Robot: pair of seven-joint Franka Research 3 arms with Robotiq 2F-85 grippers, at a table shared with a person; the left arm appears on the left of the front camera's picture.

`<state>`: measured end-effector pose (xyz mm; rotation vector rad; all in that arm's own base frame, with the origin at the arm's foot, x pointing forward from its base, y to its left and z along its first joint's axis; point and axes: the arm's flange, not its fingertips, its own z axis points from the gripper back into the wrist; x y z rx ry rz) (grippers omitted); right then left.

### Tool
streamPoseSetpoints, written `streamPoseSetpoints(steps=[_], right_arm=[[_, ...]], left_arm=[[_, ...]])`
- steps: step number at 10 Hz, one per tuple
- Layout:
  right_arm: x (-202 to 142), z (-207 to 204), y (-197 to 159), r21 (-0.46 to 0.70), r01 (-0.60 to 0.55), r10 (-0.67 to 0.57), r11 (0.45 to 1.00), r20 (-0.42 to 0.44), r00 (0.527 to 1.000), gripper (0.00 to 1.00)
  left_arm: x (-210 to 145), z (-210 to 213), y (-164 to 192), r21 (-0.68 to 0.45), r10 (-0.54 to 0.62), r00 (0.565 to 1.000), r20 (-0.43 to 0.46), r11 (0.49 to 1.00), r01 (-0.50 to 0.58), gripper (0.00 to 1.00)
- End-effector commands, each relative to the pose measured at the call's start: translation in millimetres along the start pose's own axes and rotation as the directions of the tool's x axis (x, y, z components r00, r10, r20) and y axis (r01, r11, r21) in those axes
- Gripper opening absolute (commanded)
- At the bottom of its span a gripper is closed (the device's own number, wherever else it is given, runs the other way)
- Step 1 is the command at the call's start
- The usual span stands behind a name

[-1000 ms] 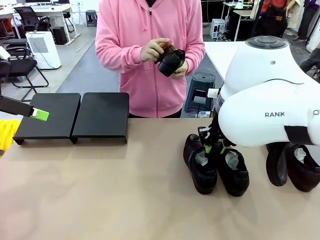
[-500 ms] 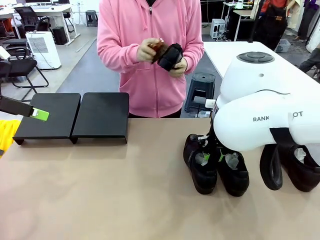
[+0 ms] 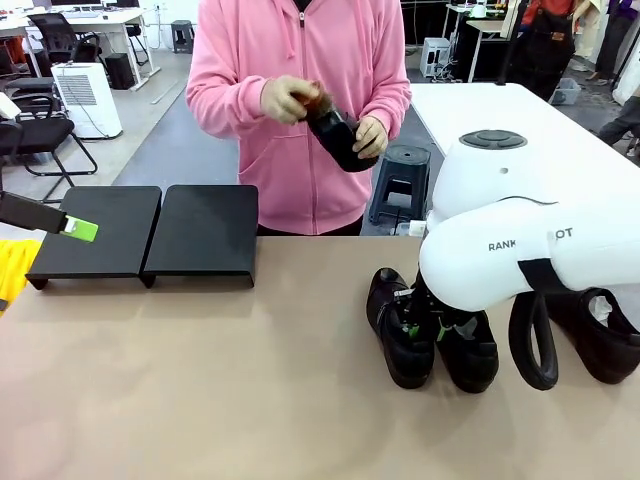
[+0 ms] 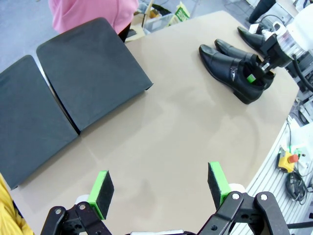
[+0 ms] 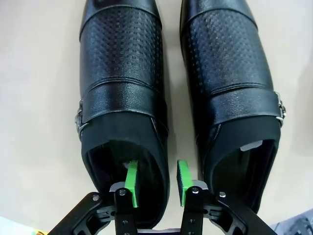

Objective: Organize the shoes by placing them on the stand.
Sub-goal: Pick up one Shoe and place it in the middle of the table.

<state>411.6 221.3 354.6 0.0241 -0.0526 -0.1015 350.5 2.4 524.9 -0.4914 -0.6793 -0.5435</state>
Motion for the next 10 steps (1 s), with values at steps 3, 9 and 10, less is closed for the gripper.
streamPoseSetpoints(steps=[3,9,10], right_arm=[[10.5,-4.2,6.8,-0.018,-0.004,0.004,1.000,0.020,1.000,0.18],[4.4,8.5,15.0,0.016,-0.036,0.036,0.999,0.000,0.999,0.00],[-9.0,30.7,24.7,0.030,-0.054,0.053,0.998,0.033,0.998,0.00]], left_arm=[[-1.4,-0.4,1.3,-0.016,-0.012,1.000,0.010,1.000,0.012,1.00],[-1.4,-0.4,1.3,-0.016,-0.012,1.000,0.010,1.000,0.012,1.00],[-1.4,-0.4,1.3,-0.016,-0.012,1.000,0.010,1.000,0.012,1.00]])
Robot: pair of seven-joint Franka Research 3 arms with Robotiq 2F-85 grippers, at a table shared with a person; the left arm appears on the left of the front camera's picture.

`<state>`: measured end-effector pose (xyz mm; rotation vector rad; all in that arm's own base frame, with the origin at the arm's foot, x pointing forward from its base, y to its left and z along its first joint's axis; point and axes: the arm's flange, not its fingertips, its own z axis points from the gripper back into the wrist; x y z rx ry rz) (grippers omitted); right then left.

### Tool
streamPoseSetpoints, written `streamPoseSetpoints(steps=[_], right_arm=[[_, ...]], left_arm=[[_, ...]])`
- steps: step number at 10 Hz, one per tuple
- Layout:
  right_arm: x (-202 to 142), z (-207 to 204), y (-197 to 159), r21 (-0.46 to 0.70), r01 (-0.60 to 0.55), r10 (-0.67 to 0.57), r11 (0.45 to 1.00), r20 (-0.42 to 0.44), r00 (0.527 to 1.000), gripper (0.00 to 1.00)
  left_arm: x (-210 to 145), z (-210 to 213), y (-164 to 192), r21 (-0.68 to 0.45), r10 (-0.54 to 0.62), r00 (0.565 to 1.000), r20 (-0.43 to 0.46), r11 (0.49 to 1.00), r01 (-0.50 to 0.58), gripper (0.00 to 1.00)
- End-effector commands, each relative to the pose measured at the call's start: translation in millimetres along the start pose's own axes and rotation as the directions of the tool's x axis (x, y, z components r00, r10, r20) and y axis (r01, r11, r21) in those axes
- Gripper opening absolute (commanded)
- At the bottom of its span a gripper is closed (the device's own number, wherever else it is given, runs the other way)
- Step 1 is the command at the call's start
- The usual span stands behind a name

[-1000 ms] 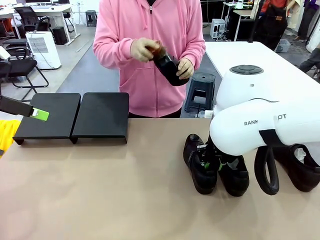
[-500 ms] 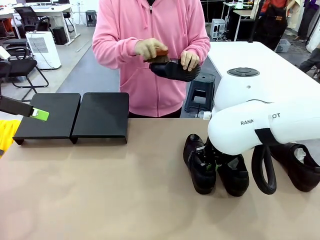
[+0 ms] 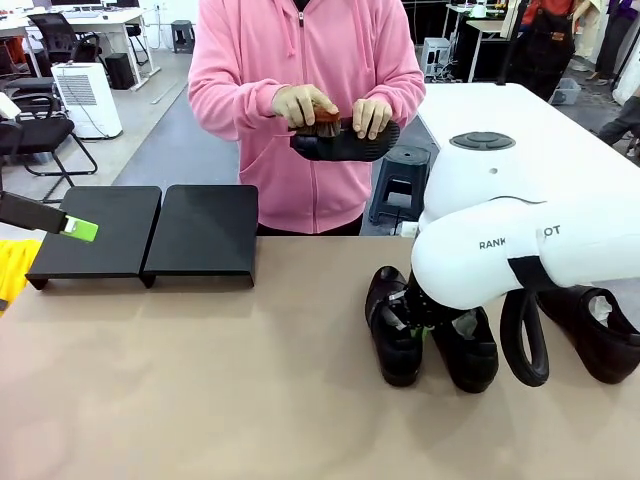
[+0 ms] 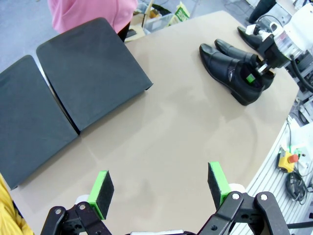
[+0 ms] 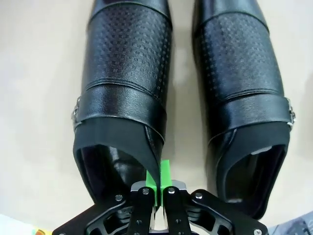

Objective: Organize the shoes by placing them on the stand.
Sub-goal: Pick up one Shoe and place it in the middle of the table.

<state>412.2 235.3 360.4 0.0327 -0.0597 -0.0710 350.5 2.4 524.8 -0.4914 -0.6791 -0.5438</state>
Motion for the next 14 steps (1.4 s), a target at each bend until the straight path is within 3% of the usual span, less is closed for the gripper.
streamPoseSetpoints(steps=[1,3,5,6,8,9,10,14], right_arm=[[-26.7,52.0,26.1,0.023,-0.050,0.048,0.999,0.087,0.995,0.00],[-55.5,77.6,59.5,0.066,-0.078,0.069,0.995,0.137,0.988,0.00],[-76.1,82.0,93.8,0.090,-0.137,0.126,0.987,0.116,0.985,0.00],[-63.3,80.3,66.0,0.061,-0.114,0.104,0.992,0.138,0.985,0.00],[-63.3,80.3,66.0,0.061,-0.114,0.104,0.992,0.138,0.985,0.00],[-76.1,79.3,78.5,0.068,-0.134,0.125,0.989,0.129,0.984,0.00],[-84.3,73.5,98.1,0.047,-0.006,0.001,0.999,0.108,0.994,0.00],[-104.6,32.5,184.6,0.106,-0.048,0.031,0.993,0.152,0.988,0.00]], left_arm=[[-1.3,-0.3,1.3,-0.016,-0.012,1.000,0.011,1.000,0.012,1.00],[-1.3,-0.3,1.3,-0.016,-0.012,1.000,0.011,1.000,0.012,1.00],[-1.3,-0.3,1.3,-0.016,-0.012,1.000,0.011,1.000,0.012,1.00],[-1.3,-0.3,1.3,-0.016,-0.012,1.000,0.011,1.000,0.012,1.00],[-1.3,-0.3,1.3,-0.016,-0.012,1.000,0.011,1.000,0.012,1.00],[-1.3,-0.3,1.3,-0.016,-0.012,1.000,0.011,1.000,0.012,1.00],[-1.3,-0.3,1.3,-0.016,-0.012,1.000,0.011,1.000,0.012,1.00],[-1.3,-0.3,1.3,-0.016,-0.012,1.000,0.011,1.000,0.012,1.00]])
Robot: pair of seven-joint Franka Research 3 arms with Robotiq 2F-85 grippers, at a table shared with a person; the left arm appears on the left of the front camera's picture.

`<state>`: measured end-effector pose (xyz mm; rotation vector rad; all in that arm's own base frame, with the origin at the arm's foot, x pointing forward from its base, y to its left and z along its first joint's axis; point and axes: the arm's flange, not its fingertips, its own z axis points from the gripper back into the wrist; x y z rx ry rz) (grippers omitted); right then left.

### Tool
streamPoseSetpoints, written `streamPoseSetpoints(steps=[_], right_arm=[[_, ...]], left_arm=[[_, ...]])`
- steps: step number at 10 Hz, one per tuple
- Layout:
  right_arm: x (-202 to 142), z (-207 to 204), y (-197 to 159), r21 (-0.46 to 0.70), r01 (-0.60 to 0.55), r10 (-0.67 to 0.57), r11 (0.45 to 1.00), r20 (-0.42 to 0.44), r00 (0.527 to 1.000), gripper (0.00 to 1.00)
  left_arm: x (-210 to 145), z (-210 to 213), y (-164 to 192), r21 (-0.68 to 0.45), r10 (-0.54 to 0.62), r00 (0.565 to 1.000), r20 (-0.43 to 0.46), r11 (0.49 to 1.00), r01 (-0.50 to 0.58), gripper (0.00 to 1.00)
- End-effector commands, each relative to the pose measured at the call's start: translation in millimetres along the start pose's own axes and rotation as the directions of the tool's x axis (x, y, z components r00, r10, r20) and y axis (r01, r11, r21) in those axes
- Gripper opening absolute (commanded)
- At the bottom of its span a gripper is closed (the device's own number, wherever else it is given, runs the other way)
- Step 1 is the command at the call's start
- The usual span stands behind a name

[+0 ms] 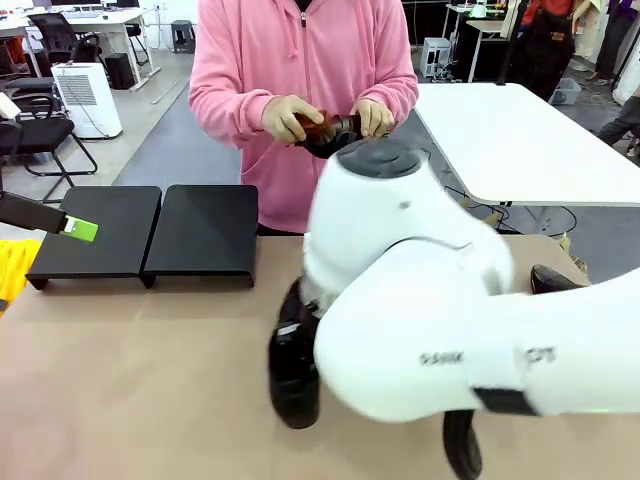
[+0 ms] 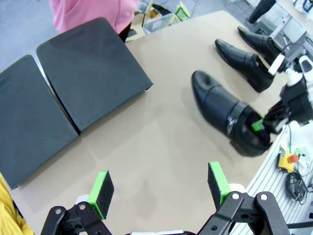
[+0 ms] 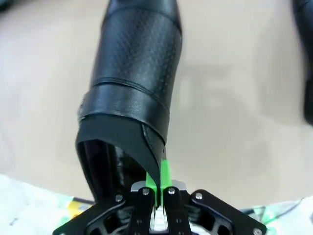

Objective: Organize the shoes by placing them on the stand.
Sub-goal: Pick up one Shoe and place it in the middle of the table.

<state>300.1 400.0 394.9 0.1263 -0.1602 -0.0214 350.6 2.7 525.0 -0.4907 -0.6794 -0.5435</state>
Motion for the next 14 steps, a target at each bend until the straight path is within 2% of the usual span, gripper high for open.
streamPoseSetpoints(steps=[1,3,6,7,12,14], right_arm=[[17.3,-11.8,38.5,0.010,0.006,-0.007,1.000,0.086,0.996,0.00],[32.8,-33.8,53.4,0.058,-0.040,0.035,0.998,0.083,0.996,0.00],[41.5,-49.5,63.9,0.093,0.007,-0.013,0.996,0.066,0.998,0.00],[43.6,-52.9,64.5,0.095,-0.005,0.000,0.995,0.053,0.999,0.06],[44.1,-45.6,47.6,0.074,0.014,-0.017,0.997,0.047,0.999,1.00],[43.2,-32.1,37.9,0.050,0.010,-0.012,0.999,0.032,0.999,1.00]], left_arm=[[-1.4,-0.6,1.0,-0.017,-0.012,1.000,0.011,1.000,0.012,1.00],[-1.4,-0.6,1.0,-0.017,-0.012,1.000,0.011,1.000,0.012,1.00],[-1.4,-0.6,1.0,-0.017,-0.012,1.000,0.011,1.000,0.012,1.00],[-1.4,-0.6,1.0,-0.017,-0.012,1.000,0.011,1.000,0.012,1.00],[-1.4,-0.6,1.0,-0.017,-0.012,1.000,0.011,1.000,0.012,1.00],[-1.4,-0.6,1.0,-0.017,-0.012,1.000,0.011,1.000,0.012,1.00]])
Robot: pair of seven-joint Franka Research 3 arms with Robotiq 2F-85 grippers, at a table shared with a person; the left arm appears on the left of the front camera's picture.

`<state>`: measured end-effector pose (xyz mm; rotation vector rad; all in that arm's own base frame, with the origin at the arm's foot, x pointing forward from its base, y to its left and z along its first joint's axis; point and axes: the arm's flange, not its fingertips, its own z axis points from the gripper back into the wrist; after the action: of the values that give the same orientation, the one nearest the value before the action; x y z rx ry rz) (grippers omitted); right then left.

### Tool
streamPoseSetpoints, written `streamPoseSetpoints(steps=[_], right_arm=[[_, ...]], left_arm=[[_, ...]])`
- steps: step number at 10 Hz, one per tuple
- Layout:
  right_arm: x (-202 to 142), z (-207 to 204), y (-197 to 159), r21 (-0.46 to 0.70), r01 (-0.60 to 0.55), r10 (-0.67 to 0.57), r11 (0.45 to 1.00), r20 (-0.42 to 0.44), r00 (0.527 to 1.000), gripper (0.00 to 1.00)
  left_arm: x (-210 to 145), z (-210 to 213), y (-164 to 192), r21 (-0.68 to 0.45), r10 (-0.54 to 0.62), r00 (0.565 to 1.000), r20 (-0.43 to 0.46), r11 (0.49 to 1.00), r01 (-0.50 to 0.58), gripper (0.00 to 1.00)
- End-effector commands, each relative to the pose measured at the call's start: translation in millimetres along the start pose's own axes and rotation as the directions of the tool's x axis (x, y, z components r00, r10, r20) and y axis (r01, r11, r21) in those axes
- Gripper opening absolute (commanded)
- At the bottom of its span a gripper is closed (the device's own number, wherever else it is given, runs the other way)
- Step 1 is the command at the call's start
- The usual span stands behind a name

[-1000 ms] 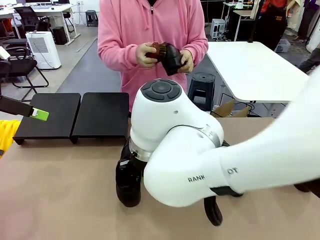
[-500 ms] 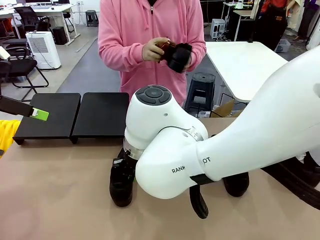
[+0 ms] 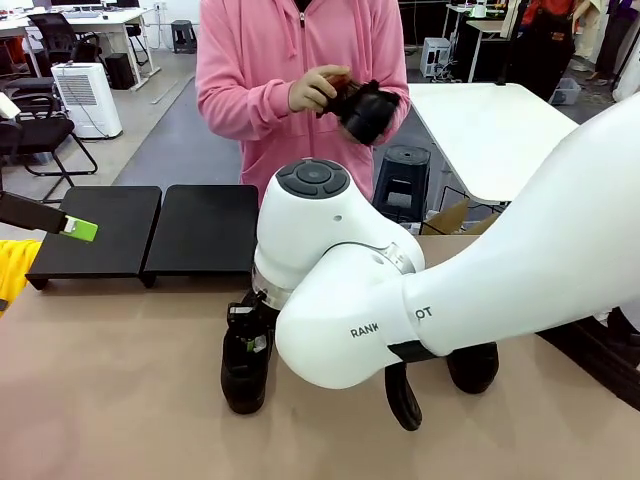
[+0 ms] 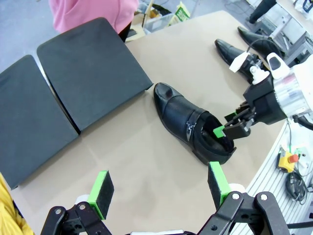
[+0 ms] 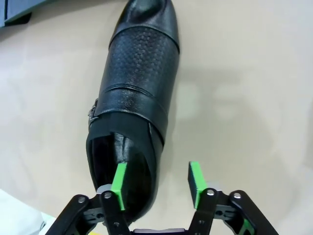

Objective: Organize the shoes by placing them on the stand.
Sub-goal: Pick up one Shoe and place it in the middle of the table, then place the Shoe from the middle of the table onto the Shoes Stand.

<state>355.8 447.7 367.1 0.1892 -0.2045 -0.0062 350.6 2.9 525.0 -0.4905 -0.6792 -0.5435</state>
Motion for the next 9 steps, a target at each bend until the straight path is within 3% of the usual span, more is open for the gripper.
streamPoseSetpoints(steps=[1,9], right_arm=[[-8.1,20.0,-7.4,-0.019,0.008,-0.008,1.000,-0.016,1.000,1.00],[-1.3,7.6,-1.7,-0.010,0.004,-0.004,1.000,-0.002,1.000,1.00]], left_arm=[[-1.3,-0.7,0.9,-0.017,-0.012,1.000,0.011,1.000,0.012,1.00],[-1.3,-0.7,0.9,-0.017,-0.012,1.000,0.011,1.000,0.012,1.00]])
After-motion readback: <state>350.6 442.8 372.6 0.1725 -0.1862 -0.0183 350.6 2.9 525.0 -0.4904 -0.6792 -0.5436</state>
